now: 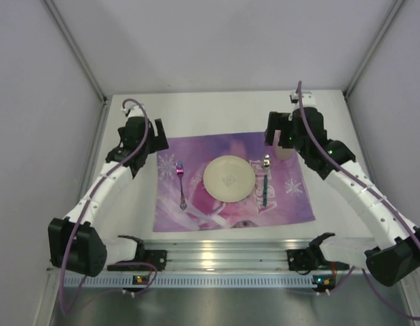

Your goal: Set the dinner table for one person

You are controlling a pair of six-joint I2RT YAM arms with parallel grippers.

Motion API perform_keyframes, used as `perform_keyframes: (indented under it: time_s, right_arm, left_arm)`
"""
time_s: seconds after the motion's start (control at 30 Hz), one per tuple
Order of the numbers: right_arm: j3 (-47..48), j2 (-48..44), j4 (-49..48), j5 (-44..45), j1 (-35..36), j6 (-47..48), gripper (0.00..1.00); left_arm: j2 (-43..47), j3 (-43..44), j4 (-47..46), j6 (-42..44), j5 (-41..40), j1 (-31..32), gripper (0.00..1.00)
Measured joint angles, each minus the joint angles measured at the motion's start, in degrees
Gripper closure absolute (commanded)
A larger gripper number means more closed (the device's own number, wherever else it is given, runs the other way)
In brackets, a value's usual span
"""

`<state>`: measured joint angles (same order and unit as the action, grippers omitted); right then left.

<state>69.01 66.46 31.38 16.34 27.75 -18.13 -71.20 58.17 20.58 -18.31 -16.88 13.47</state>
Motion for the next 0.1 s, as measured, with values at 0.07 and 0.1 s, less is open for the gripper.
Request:
perform_keyframes:
  time_s: [0.07,0.1]
  right_arm:
    - [0.11,0.04,-0.02,0.04,0.00,0.07,0.00]
    - [0.15,0.04,0.00,0.09,0.00,0.11,0.00]
  left_arm:
    - [-0.85,0.00,0.04,0.17,-0.70,-0.07,0.01]
    - [-1.38,0.04,0.22,0.24,-1.05,-0.11,0.01]
